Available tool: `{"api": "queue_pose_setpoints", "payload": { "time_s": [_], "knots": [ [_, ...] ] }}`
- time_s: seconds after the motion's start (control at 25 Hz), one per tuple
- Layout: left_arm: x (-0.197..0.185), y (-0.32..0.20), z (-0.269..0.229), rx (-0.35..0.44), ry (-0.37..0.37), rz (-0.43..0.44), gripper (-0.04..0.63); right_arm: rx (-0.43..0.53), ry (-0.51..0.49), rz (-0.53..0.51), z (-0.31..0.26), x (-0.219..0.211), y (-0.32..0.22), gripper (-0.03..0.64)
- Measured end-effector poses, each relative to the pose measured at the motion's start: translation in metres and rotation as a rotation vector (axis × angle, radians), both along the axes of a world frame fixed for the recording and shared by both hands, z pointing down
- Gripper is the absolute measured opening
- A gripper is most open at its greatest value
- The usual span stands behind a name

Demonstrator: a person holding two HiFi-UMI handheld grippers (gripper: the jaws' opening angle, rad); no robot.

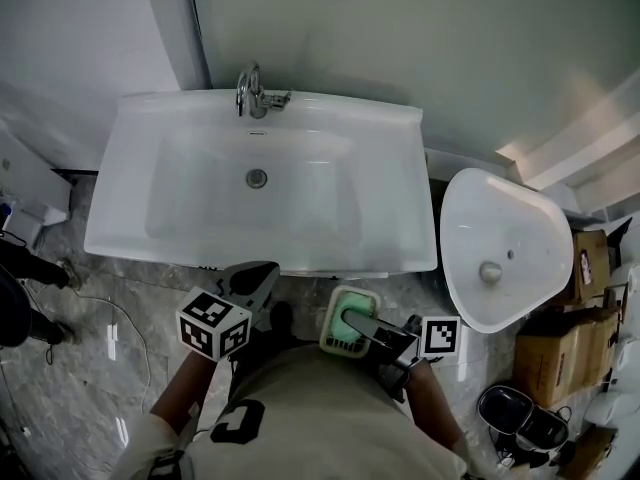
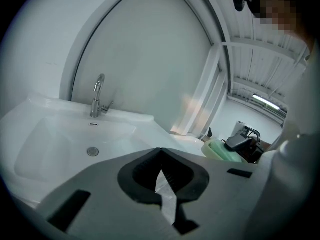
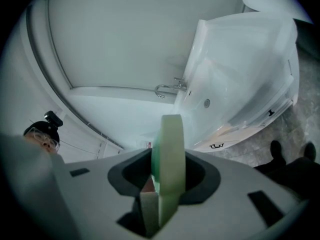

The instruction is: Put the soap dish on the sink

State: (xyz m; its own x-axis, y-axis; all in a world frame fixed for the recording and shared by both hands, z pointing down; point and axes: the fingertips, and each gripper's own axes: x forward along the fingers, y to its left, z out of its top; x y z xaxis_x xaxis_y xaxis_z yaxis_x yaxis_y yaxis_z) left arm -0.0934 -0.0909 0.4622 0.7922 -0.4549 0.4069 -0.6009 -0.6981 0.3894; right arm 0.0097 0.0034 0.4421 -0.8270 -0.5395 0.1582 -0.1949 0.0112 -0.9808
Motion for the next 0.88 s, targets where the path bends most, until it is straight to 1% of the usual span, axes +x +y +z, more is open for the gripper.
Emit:
{"api": "queue_pose_setpoints", "payload": {
  "time_s": [0.12,0.28,0.4,0.48,0.56,0.72,0.88],
  "knots": [
    [-0.018,-0.012,-0.004,0.022,0.011,-0.022,0.018,-0.006,0.014,-0.005,-0.002,-0.010,-0.009,0.130],
    [-0.062,-0.032,-0.007,0.065,-0.012,-0.091,0.018,0.010,0.045,-0.047,-0.005,-0.027,-0.020,0.133],
    [-0.089,-0.041,-0.009,0.063,-0.002,-0.151,0.018,0.026,0.055,-0.080,-0.008,-0.037,-0.028,0.140],
    [-0.100,-0.041,-0.006,0.052,-0.002,-0.180,0.018,0.043,0.050,-0.112,-0.011,-0.047,-0.032,0.141],
    [-0.105,-0.038,-0.004,0.043,-0.002,-0.197,0.018,0.069,0.038,-0.145,-0.014,-0.056,-0.038,0.140],
    [-0.098,-0.032,-0.002,0.031,0.007,-0.209,0.018,0.097,0.031,-0.197,-0.016,-0.065,-0.053,0.141],
    [-0.080,-0.036,0.000,0.023,0.000,-0.221,0.018,0.100,0.026,-0.219,-0.014,-0.054,-0.073,0.141]
  ]
}}
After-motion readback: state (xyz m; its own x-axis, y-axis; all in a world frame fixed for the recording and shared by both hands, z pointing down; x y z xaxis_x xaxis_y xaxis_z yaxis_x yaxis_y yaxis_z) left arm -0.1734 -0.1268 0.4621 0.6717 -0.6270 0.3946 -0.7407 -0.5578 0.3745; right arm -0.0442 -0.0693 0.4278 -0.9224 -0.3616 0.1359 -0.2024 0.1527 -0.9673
